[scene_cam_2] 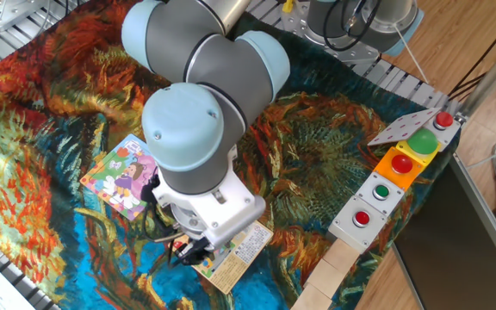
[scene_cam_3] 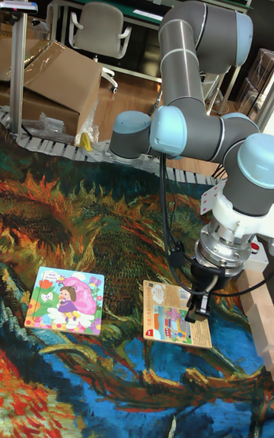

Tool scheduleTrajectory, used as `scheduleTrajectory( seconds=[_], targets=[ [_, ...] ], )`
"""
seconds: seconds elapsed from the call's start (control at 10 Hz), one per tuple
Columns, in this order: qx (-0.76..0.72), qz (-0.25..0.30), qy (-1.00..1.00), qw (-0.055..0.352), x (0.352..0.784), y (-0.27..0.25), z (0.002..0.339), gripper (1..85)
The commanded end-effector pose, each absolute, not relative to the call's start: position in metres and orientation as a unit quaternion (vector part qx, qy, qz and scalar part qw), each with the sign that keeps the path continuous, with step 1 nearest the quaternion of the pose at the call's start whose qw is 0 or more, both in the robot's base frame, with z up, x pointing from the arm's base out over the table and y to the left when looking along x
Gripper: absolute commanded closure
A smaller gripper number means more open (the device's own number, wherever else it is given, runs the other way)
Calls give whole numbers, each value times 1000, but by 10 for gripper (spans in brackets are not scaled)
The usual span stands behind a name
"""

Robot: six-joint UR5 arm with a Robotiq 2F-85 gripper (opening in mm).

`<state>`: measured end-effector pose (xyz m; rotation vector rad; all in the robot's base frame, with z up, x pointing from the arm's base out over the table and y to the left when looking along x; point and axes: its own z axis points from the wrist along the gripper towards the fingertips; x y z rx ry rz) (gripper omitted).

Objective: Assemble one piece of a puzzle

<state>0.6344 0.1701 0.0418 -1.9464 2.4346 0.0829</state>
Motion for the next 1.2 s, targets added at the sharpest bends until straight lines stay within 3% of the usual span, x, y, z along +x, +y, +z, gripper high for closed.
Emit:
scheduleTrajectory(
  seconds=[0.0,0.3,1.1],
  targets=[
    [-627,28,779,15,634,174,34,500],
    [-632,26,774,19,629,166,24,413],
    [-645,26,764,10,621,163,23,407]
  ],
)
